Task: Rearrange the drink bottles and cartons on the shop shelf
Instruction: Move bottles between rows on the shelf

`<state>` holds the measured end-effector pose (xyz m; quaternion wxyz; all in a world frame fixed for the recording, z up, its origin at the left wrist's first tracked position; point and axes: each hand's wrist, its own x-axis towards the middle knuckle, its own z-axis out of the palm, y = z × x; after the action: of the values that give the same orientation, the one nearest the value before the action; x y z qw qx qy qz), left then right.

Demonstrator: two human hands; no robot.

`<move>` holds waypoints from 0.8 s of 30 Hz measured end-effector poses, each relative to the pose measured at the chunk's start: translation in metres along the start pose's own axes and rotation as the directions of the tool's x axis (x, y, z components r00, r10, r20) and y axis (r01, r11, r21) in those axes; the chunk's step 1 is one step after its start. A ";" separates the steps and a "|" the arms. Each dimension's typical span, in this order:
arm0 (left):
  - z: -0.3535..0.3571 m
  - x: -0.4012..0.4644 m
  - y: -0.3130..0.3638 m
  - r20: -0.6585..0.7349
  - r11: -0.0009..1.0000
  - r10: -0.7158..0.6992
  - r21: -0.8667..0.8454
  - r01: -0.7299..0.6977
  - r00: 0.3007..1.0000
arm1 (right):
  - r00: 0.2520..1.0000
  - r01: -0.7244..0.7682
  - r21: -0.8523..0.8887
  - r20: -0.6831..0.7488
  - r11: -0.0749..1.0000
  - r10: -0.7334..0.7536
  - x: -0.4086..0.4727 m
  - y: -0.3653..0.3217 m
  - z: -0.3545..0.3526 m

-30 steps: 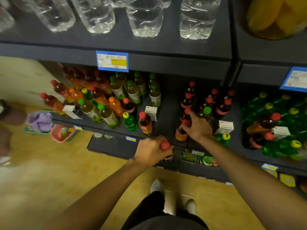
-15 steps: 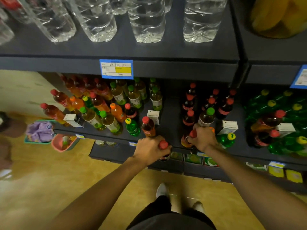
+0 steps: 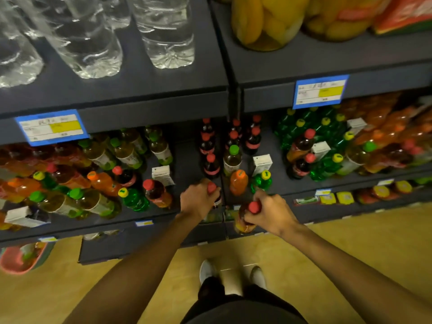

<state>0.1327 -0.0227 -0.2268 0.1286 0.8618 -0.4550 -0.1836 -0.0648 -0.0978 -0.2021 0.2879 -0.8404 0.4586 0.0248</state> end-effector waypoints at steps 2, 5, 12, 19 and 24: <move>0.005 0.011 0.006 0.042 1.000 -0.010 0.010 0.009 0.999 | 1.000 -0.010 0.026 -0.021 1.000 0.011 -0.009 0.009 -0.002; 0.013 0.024 0.012 0.076 0.999 -0.047 0.003 0.046 0.996 | 0.998 -0.025 0.052 -0.064 0.998 0.028 -0.017 0.020 -0.003; 0.021 0.042 0.016 0.124 0.996 -0.075 0.049 0.069 0.989 | 0.988 -0.055 0.082 -0.138 0.995 0.066 -0.028 0.040 -0.005; 0.032 0.051 0.015 0.140 0.982 -0.187 0.034 0.184 0.972 | 0.986 -0.022 0.111 -0.162 0.994 0.039 -0.028 0.056 -0.008; 0.034 0.056 0.018 0.161 0.963 -0.262 -0.013 0.268 0.951 | 0.987 0.012 0.115 -0.159 0.993 0.006 -0.022 0.059 -0.010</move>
<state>0.1338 -0.0809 -0.2613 0.0814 0.8955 -0.3407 -0.2746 -0.1263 -0.1105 -0.2138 0.2983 -0.8223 0.4796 -0.0693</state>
